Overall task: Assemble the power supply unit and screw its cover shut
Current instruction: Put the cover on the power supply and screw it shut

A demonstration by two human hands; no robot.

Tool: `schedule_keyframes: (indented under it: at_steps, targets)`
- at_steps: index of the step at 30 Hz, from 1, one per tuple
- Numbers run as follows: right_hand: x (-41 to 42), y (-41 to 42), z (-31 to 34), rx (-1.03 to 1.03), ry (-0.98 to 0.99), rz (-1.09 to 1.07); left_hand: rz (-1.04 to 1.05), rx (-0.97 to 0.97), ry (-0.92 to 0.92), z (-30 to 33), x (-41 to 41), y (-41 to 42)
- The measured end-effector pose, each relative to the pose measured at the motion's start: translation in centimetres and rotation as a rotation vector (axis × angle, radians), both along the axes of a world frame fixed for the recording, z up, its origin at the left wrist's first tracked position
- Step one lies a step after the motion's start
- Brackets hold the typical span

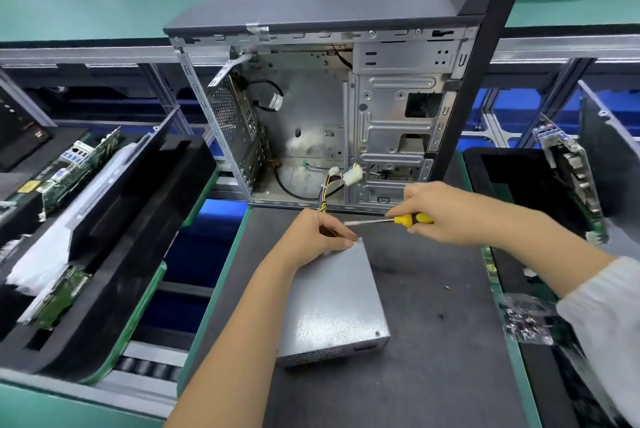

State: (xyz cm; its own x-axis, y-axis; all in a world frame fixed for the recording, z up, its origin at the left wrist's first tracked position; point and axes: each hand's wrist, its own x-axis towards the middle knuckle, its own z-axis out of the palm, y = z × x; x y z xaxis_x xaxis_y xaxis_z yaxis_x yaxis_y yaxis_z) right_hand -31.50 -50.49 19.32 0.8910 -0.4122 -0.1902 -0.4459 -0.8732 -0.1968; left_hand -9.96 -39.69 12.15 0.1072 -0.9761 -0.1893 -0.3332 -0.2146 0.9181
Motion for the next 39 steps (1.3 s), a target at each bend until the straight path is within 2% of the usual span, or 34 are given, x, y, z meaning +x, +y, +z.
schedule_keyframes:
  at_steps: [6,11,29,39]
  targets:
    - [1.2,0.4,2.2,-0.293,0.095,0.04,0.011,0.018,-0.037,0.1,-0.1,0.1]
    - [2.1,1.1,3.0,-0.409,0.105,0.071,0.013,0.022,-0.033,0.2,-0.1,0.1]
    - [3.5,2.5,4.7,-0.486,0.216,0.086,-0.014,0.016,0.019,0.1,0.1,0.1]
    - [6.1,4.7,5.6,-0.722,0.314,0.249,0.003,-0.035,0.017,-0.5,-0.1,0.3]
